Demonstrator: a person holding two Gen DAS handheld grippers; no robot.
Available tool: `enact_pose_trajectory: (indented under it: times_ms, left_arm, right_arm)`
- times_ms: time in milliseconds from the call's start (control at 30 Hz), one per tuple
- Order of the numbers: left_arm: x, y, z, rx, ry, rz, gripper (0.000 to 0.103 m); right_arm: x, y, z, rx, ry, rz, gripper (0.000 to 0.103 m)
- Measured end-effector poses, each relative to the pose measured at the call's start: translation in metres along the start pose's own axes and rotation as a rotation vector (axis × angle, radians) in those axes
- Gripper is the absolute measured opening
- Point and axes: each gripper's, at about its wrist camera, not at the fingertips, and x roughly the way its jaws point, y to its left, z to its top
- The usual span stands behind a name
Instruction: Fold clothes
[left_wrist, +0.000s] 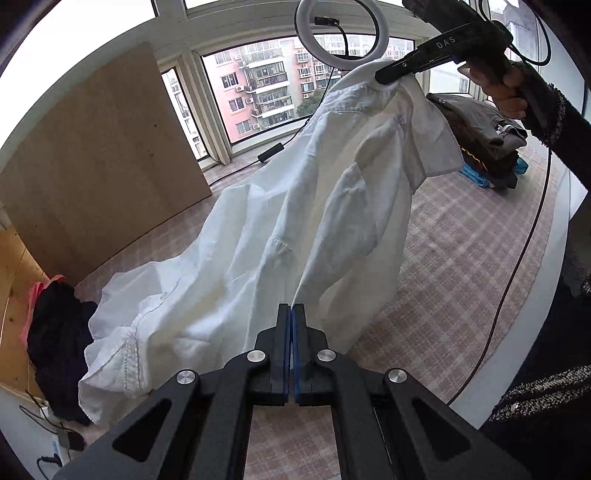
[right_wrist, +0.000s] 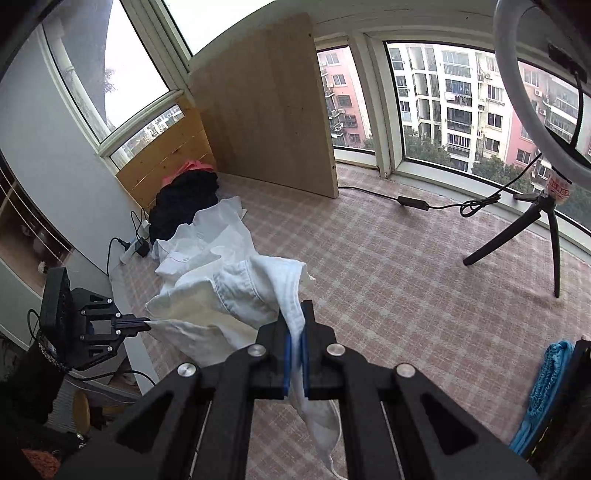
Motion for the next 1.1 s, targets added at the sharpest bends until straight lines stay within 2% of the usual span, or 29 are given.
enact_pose_trajectory:
  times_ms: [33,133,200,333,433,533,667,700,767,867,900,967,1000,1033,1100]
  left_arm:
    - [-0.009,0.005,0.002,-0.003,-0.018,0.016,0.000]
    - [-0.039,0.032,0.015,-0.059,-0.116,-0.001,0.000]
    - [-0.043,0.039,0.017,-0.044,-0.142,0.021,0.000]
    - [-0.003,0.033,0.002,-0.027,-0.068,-0.035,0.000]
    - [0.028,0.020,-0.016,-0.012,-0.012,-0.096,0.000]
    - [0.046,0.006,-0.025,0.007,0.010,-0.123,0.001]
    - [0.059,-0.002,-0.026,0.048,0.035,-0.115,0.010]
    - [0.059,-0.003,-0.026,0.058,0.039,-0.113,0.014]
    - [0.059,-0.004,-0.025,0.079,0.047,-0.110,0.028]
    - [0.059,0.001,-0.022,0.110,0.068,-0.144,0.039]
    - [0.062,0.000,-0.022,0.116,0.078,-0.165,0.039]
    - [0.073,-0.002,-0.021,0.110,0.117,-0.252,0.034]
    - [0.078,-0.004,-0.022,0.104,0.147,-0.284,0.024]
    - [0.080,-0.005,-0.022,0.104,0.164,-0.279,0.002]
    - [0.084,-0.005,-0.022,0.102,0.196,-0.270,0.002]
  right_arm:
    - [-0.008,0.007,0.005,-0.006,-0.017,-0.018,0.004]
    - [-0.032,0.031,0.020,-0.037,-0.064,-0.062,0.003]
    - [-0.049,0.052,0.034,-0.081,-0.091,-0.083,0.003]
    - [-0.054,0.079,0.035,-0.133,-0.071,-0.135,0.003]
    - [-0.028,0.074,0.006,-0.114,0.016,-0.194,0.003]
    - [0.007,0.056,-0.033,-0.055,0.120,-0.224,0.003]
    - [0.032,0.028,-0.079,0.047,0.203,-0.223,0.003]
    - [0.034,0.025,-0.084,0.060,0.210,-0.222,0.003]
    - [0.032,0.022,-0.089,0.072,0.208,-0.218,0.003]
    - [0.029,0.017,-0.095,0.088,0.205,-0.210,0.003]
    - [0.028,0.017,-0.096,0.090,0.203,-0.207,0.003]
    - [0.026,0.019,-0.095,0.084,0.201,-0.202,0.003]
    - [0.025,0.020,-0.094,0.080,0.200,-0.204,0.003]
    - [0.026,0.020,-0.095,0.076,0.200,-0.202,0.003]
    - [0.028,0.019,-0.096,0.068,0.199,-0.192,0.003]
